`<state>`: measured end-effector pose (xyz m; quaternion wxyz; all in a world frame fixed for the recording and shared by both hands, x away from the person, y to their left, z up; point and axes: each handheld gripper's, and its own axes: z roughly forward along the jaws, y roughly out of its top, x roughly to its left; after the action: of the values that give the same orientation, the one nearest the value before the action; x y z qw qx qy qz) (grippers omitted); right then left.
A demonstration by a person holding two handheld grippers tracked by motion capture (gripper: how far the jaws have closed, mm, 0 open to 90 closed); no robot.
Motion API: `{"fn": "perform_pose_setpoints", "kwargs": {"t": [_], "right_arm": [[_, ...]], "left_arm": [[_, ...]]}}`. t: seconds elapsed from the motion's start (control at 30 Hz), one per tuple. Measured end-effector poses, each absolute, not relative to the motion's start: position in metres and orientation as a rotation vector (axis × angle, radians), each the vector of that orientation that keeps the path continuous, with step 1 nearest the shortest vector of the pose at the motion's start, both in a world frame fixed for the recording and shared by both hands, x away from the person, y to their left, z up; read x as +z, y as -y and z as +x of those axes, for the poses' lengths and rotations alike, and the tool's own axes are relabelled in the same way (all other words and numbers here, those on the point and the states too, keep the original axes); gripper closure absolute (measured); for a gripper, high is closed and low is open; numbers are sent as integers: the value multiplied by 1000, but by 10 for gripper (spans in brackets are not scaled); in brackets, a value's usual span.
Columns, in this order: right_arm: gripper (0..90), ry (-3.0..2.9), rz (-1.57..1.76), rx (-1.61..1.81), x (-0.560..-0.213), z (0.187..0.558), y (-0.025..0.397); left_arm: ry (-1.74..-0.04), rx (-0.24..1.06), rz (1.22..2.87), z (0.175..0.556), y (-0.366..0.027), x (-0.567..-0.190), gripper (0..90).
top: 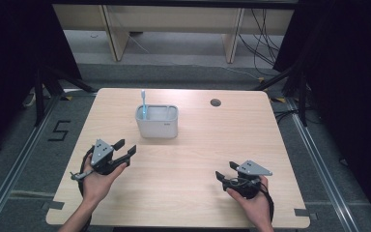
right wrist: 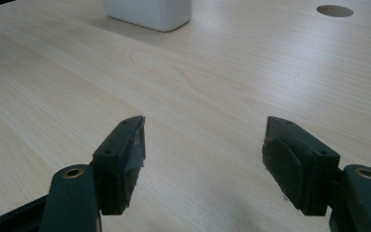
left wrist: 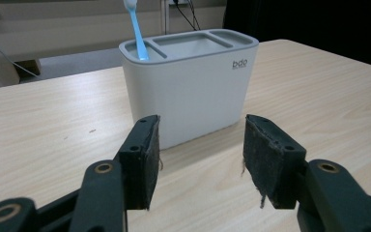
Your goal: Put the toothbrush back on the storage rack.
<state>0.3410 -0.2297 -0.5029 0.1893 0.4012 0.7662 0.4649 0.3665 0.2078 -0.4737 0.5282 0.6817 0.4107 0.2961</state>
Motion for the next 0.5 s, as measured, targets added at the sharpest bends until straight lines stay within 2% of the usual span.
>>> {"fn": "perform_pose_setpoints", "kwargs": {"t": [0.5], "right_arm": [[327, -2143, 1121, 1285, -503, 340, 230]], "left_arm": [[-969, 706, 1666, 345, -214, -504, 441]]}}
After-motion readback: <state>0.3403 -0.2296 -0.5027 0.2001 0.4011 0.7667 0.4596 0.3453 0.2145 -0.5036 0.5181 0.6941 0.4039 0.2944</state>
